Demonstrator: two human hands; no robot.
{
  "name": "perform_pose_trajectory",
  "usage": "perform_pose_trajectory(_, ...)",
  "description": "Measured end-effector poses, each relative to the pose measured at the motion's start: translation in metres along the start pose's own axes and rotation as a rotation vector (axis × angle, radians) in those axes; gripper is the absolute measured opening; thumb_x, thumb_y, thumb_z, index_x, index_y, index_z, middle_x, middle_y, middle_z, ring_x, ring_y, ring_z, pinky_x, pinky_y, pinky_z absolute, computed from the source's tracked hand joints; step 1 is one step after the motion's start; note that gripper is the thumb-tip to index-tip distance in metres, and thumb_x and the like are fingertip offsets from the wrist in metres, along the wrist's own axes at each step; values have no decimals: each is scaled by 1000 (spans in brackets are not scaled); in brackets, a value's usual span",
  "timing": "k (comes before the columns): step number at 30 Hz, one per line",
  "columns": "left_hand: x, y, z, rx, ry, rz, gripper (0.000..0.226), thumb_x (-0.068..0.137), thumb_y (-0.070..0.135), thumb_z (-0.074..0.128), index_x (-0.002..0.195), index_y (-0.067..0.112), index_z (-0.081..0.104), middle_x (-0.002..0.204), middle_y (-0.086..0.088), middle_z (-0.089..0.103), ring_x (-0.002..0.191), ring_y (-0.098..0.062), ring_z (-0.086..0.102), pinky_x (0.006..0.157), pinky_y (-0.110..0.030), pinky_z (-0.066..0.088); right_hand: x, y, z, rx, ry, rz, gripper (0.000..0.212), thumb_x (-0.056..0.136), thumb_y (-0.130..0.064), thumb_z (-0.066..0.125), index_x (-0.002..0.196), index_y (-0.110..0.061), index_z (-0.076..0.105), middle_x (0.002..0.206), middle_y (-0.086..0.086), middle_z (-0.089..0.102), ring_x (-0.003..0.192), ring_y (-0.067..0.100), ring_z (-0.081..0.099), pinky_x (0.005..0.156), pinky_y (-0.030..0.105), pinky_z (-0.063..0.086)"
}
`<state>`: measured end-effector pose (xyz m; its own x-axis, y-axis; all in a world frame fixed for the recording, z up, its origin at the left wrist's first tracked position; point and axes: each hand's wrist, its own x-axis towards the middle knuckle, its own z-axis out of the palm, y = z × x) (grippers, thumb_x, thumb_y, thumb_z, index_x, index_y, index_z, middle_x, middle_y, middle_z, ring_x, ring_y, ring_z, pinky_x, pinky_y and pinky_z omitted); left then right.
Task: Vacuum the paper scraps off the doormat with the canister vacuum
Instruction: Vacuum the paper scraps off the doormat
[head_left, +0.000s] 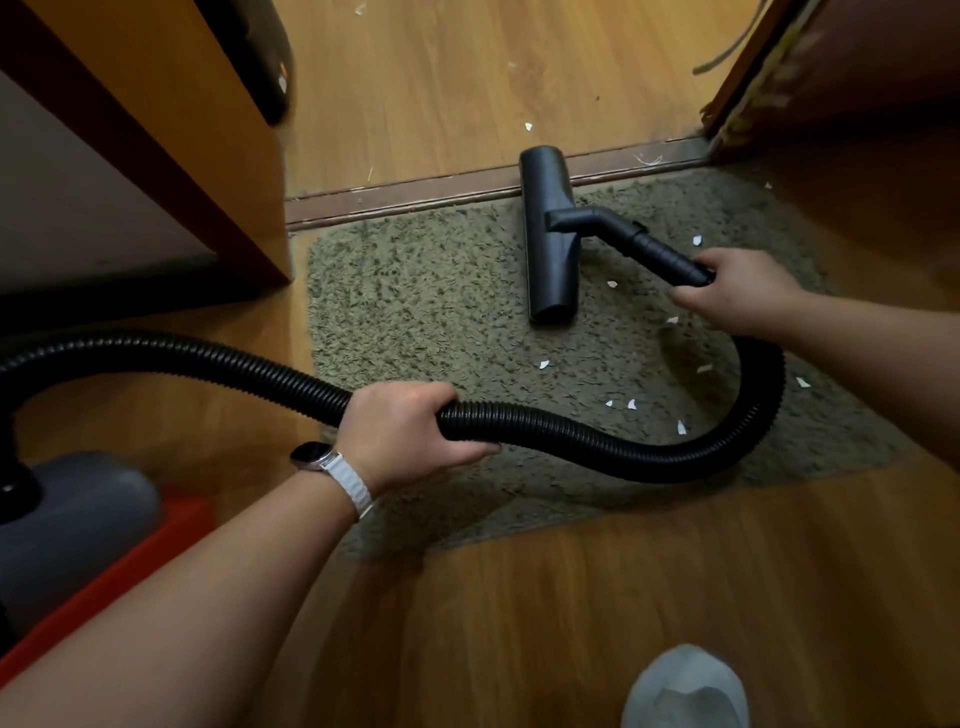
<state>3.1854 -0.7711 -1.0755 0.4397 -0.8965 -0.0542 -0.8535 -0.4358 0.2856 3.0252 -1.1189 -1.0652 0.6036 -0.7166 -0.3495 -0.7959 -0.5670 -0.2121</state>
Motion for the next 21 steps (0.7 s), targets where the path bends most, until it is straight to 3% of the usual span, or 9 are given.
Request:
perform_pose_trajectory(5, 7, 5, 2, 15, -22, -66, 75, 62, 94, 32, 72, 25, 59, 59, 13, 55, 57, -9, 58, 55, -27, 51, 2, 8, 1, -38, -44, -9, 31, 92, -51, 56, 110, -26, 58, 86, 3, 62, 75, 24, 60, 65, 34, 50)
perform_pose_trajectory(11, 18, 12, -3, 51, -21, -50, 71, 64, 93, 37, 69, 26, 57, 56, 14, 50, 53, -7, 53, 49, -22, 40, 0, 13, -2, -25, -17, -23, 25, 88, -45, 65, 100, -24, 58, 80, 1, 59, 71, 22, 59, 56, 30, 43)
perform_pose_trajectory(16, 36, 27, -2, 56, -28, 1, 72, 62, 93, 33, 70, 26, 58, 56, 14, 52, 55, -7, 56, 50, -23, 41, 5, 21, -6, -15, -12, -66, 22, 84, -44, 67, 96, -27, 60, 77, 0, 60, 67, 18, 58, 52, 29, 41)
perform_pose_trajectory(21, 59, 45, 4, 80, -67, 25, 71, 61, 94, 36, 71, 26, 54, 59, 12, 56, 61, -11, 62, 53, -25, 43, 14, 30, -14, -25, -50, -137, 26, 86, -43, 67, 108, -31, 63, 79, -4, 62, 69, 14, 58, 56, 28, 44)
